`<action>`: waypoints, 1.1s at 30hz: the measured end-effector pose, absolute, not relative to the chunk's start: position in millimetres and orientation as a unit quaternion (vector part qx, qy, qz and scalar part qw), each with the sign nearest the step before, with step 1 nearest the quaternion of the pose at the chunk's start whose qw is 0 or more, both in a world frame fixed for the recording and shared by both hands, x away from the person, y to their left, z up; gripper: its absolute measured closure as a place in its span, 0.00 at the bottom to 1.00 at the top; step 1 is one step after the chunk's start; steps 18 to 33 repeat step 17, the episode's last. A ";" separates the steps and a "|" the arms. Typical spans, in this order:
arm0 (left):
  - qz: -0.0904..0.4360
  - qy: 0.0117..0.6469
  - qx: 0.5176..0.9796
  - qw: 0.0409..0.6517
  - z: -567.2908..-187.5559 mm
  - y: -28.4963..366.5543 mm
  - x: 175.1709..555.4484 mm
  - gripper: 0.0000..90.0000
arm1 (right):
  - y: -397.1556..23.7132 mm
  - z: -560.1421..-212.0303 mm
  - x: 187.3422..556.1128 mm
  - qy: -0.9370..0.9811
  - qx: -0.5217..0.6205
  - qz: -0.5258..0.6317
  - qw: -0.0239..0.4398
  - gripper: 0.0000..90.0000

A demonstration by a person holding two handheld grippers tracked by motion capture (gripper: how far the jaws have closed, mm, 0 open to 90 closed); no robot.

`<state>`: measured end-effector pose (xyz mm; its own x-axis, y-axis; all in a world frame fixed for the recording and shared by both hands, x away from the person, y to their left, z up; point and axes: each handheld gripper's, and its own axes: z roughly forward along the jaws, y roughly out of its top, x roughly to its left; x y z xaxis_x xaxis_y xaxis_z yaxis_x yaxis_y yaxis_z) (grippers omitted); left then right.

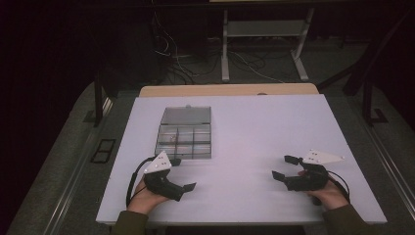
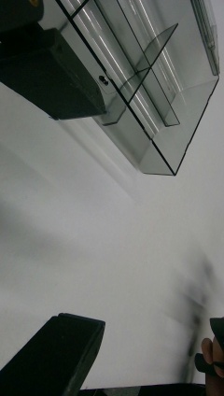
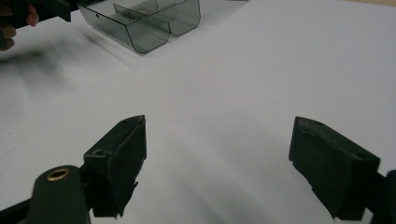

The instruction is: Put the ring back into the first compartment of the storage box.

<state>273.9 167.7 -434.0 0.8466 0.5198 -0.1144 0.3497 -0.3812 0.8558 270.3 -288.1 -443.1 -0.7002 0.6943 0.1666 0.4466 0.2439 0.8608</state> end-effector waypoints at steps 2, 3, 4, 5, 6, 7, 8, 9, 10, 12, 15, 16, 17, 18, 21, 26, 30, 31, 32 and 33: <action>0.087 0.263 0.826 0.490 -434.2 167.6 274.0 0.00 | -289.4 -443.4 268.6 0.776 0.369 0.496 0.126 0.21; 0.087 0.263 0.828 0.488 -434.0 168.0 274.0 0.00 | -289.9 -443.3 267.1 0.776 0.368 0.497 0.125 0.21; 0.087 0.263 0.827 0.489 -434.0 168.2 274.0 0.00 | -290.2 -443.3 265.5 0.776 0.367 0.497 0.126 0.21; 0.087 0.263 0.827 0.489 -433.9 168.3 274.0 0.00 | -290.9 -443.6 263.9 0.778 0.364 0.496 0.127 0.21; 0.087 0.263 0.827 0.489 -434.0 168.4 274.0 0.00 | -291.4 -444.1 262.1 0.779 0.365 0.495 0.127 0.21; 0.087 0.263 0.827 0.488 -434.1 168.3 273.9 0.00 | -292.7 -444.6 260.8 0.781 0.362 0.492 0.129 0.21; 0.087 0.263 0.827 0.488 -434.2 168.3 273.8 0.00 | -294.5 -445.0 259.2 0.783 0.361 0.490 0.130 0.21; 0.086 0.263 0.827 0.489 -434.2 168.3 273.7 0.00 | -296.5 -445.4 257.5 0.783 0.361 0.489 0.132 0.20; 0.086 0.263 0.827 0.489 -434.2 168.5 273.8 0.00 | -298.6 -445.6 255.8 0.782 0.364 0.489 0.133 0.20; 0.086 0.263 0.827 0.489 -434.3 168.6 274.0 0.00 | -303.5 -446.0 253.9 0.780 0.366 0.489 0.137 0.20; 0.086 0.266 0.827 0.489 -434.8 168.5 274.2 0.00 | -307.6 -445.9 252.7 0.774 0.371 0.493 0.139 0.20; 0.086 0.265 0.827 0.488 -434.9 168.4 274.2 0.00 | -308.4 -445.4 252.4 0.774 0.373 0.493 0.138 0.20; 0.086 0.266 0.827 0.488 -435.1 168.4 274.2 0.00 | -308.6 -445.4 252.6 0.772 0.374 0.495 0.139 0.20; 0.086 0.266 0.827 0.488 -435.1 168.4 274.2 0.00 | -308.6 -445.4 252.6 0.772 0.374 0.495 0.139 0.20; 0.086 0.266 0.827 0.488 -435.1 168.4 274.2 0.00 | -308.6 -445.4 252.6 0.772 0.374 0.495 0.139 0.20; 0.086 0.266 0.827 0.488 -435.1 168.4 274.2 0.00 | -308.6 -445.4 252.6 0.772 0.374 0.495 0.139 0.20; 0.086 0.266 0.827 0.488 -435.1 168.4 274.2 0.00 | -308.6 -445.4 252.6 0.772 0.374 0.495 0.139 0.20; 0.086 0.266 0.827 0.488 -435.1 168.4 274.2 0.00 | -308.6 -445.4 252.6 0.772 0.374 0.495 0.139 0.20; 0.086 0.266 0.827 0.488 -435.1 168.4 274.2 0.00 | -308.6 -445.4 252.6 0.772 0.374 0.495 0.139 0.20; 0.086 0.266 0.827 0.488 -435.1 168.4 274.2 0.00 | -308.6 -445.4 252.6 0.772 0.374 0.495 0.139 0.20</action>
